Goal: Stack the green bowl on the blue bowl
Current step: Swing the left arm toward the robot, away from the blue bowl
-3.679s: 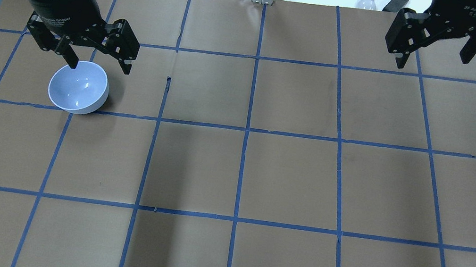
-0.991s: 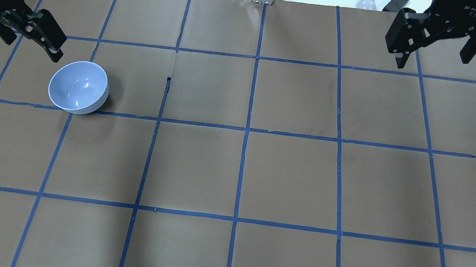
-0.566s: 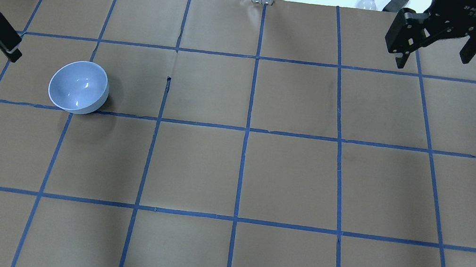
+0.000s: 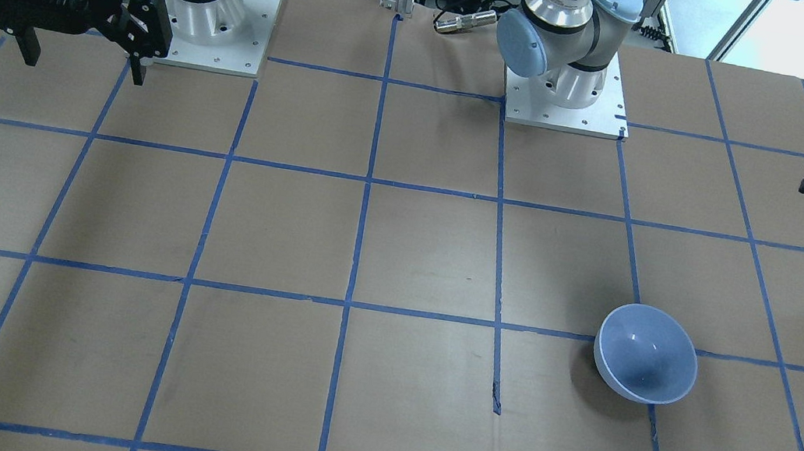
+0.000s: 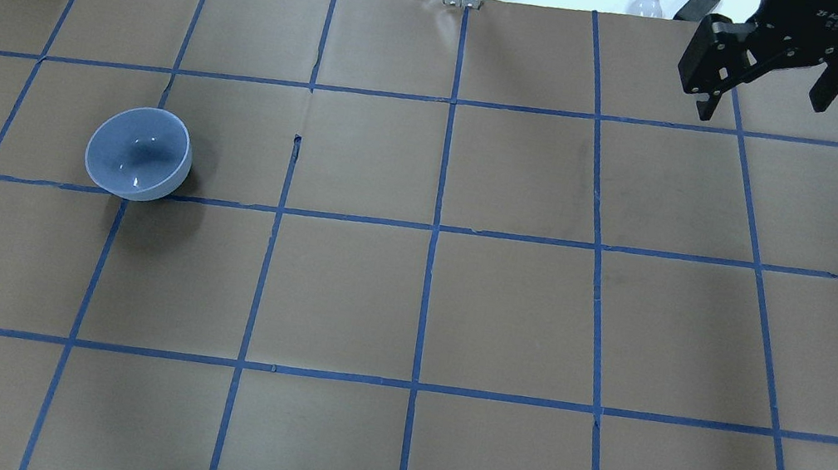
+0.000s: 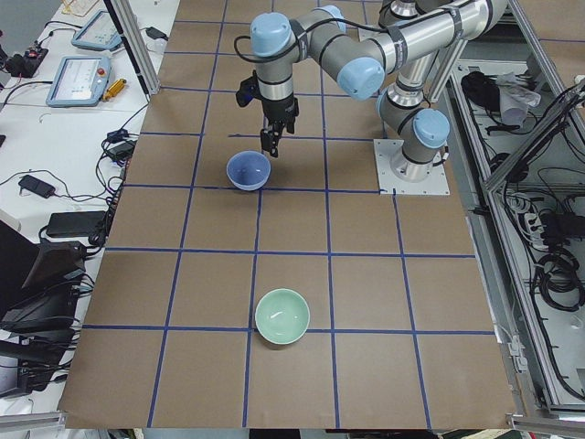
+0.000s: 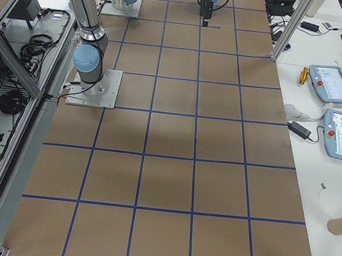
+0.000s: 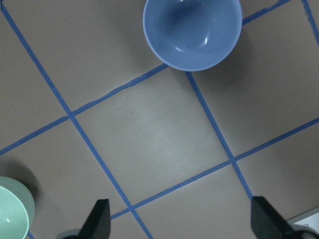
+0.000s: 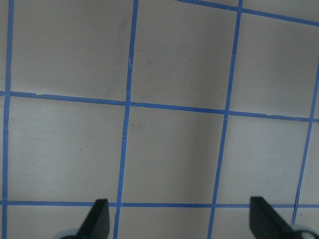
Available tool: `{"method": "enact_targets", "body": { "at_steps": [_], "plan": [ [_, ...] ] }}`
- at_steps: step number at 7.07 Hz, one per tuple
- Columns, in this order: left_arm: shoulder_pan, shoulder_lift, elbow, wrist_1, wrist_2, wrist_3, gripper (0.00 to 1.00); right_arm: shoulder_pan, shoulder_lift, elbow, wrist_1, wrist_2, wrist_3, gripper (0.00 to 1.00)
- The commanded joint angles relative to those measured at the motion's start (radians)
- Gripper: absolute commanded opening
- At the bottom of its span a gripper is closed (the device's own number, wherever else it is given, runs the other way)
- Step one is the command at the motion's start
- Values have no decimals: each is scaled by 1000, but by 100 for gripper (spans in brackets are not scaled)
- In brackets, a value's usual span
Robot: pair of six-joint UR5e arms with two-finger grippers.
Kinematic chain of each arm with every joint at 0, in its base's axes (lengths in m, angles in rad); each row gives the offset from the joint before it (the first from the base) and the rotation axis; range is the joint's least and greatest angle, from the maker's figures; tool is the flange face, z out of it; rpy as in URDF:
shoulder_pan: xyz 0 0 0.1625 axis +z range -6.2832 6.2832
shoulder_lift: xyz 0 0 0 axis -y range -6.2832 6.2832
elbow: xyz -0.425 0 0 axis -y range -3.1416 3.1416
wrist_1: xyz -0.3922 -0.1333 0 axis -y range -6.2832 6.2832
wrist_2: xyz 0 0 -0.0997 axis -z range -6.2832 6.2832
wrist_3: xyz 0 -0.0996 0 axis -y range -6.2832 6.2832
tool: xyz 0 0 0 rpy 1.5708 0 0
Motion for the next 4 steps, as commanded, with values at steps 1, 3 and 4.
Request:
{"method": "enact_targets", "body": {
  "at_steps": [1, 3, 4],
  "plan": [
    [186, -33, 2, 33, 7, 198, 100, -1, 0, 0, 0, 0, 0, 100],
    [274, -94, -4, 138, 7, 391, 100, 1, 0, 0, 0, 0, 0, 100],
    [286, -129, -5, 175, 6, 483, 100, -1, 0, 0, 0, 0, 0, 100]
  ]
}}
